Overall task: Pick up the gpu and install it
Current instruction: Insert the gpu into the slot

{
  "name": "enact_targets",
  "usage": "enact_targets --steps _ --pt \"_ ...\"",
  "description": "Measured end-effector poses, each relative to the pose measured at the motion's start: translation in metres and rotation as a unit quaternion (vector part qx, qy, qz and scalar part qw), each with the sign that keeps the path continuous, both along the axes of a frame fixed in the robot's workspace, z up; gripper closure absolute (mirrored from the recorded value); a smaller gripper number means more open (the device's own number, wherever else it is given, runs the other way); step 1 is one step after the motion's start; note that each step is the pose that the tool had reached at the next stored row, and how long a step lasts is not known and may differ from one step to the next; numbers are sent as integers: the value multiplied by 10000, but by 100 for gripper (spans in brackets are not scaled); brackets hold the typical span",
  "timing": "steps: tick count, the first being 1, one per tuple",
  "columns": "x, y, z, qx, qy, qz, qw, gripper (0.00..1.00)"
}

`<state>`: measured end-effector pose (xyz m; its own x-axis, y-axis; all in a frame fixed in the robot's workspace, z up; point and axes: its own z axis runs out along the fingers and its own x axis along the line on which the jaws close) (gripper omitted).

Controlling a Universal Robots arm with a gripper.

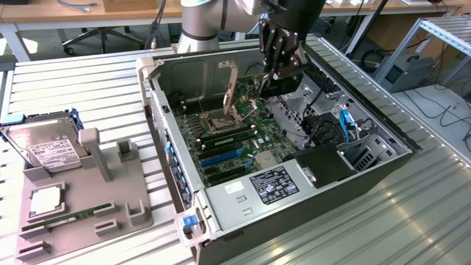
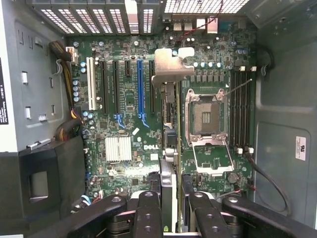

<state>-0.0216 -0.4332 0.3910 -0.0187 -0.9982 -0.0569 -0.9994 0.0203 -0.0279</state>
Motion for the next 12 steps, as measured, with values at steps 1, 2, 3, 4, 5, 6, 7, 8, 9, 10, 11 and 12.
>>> enact_targets --steps 1,2,3,4,5,6,7,8,9,10,11,12 --pt "0 0 -2 0 0 0 10000 73" --pt "-1 0 -4 0 0 0 10000 73" --pt "-1 0 -6 0 0 0 10000 73" --pt "-2 0 -9 0 0 0 10000 73" --pt "-2 0 -11 0 0 0 10000 73" --pt "-2 0 -13 0 0 0 10000 73" --pt "-3 0 -15 0 0 0 10000 73" --pt "-4 0 -19 0 0 0 10000 73" --pt "-5 0 -22 0 0 0 10000 73" --pt "-5 0 -24 0 0 0 10000 73" --pt "-6 0 -26 0 0 0 10000 73" --pt "-7 0 -29 0 0 0 10000 73"
